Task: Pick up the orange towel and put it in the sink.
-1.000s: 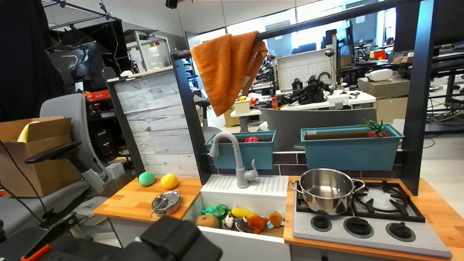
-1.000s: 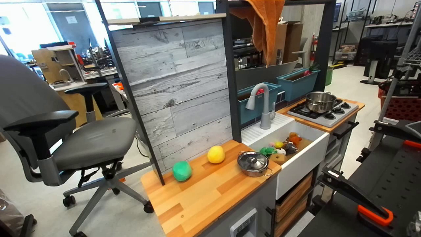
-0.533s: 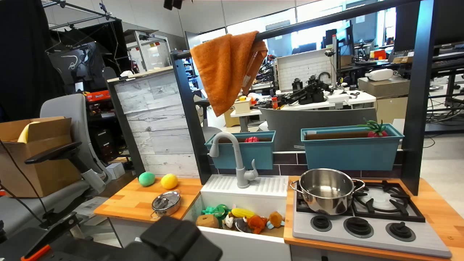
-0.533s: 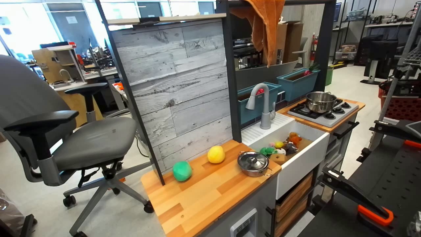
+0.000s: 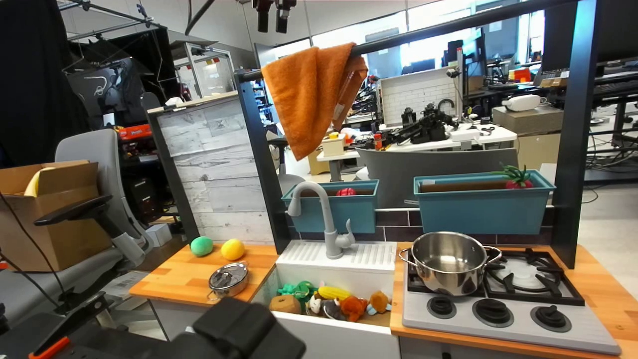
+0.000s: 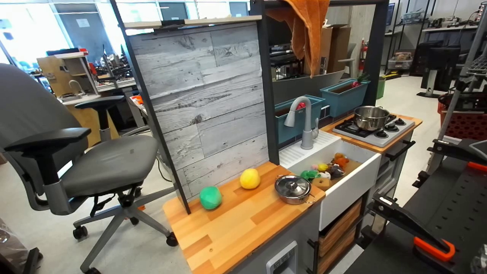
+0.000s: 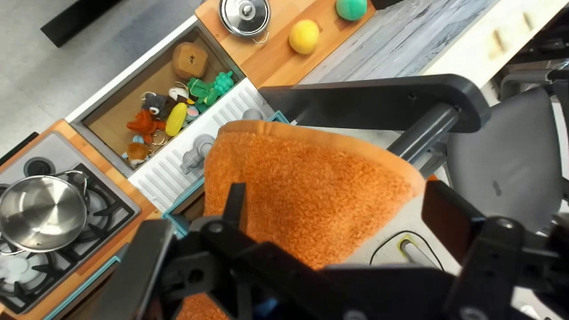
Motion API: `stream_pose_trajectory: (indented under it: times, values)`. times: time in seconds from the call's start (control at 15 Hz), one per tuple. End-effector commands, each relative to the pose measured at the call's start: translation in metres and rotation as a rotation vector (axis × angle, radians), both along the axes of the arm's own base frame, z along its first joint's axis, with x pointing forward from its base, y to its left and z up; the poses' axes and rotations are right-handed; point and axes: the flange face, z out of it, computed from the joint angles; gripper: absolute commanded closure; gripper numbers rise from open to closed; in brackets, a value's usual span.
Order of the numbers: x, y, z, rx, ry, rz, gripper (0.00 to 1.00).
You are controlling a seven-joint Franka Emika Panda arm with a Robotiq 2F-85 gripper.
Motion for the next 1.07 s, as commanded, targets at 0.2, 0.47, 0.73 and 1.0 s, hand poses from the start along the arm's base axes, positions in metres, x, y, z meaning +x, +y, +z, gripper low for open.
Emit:
stream_pose_trajectory:
  times: [0.2, 0.47, 0.73, 1.0]
  values:
    - [0.014, -0.010, -0.040, -0.067, 0.023, -0.032, 0.00]
    - [0.019, -0.012, -0.052, -0.066, 0.024, -0.034, 0.24]
    - [0.024, -0.011, -0.047, -0.051, -0.026, -0.039, 0.51]
    - [0.029, -0.009, -0.038, -0.059, -0.084, -0.046, 0.81]
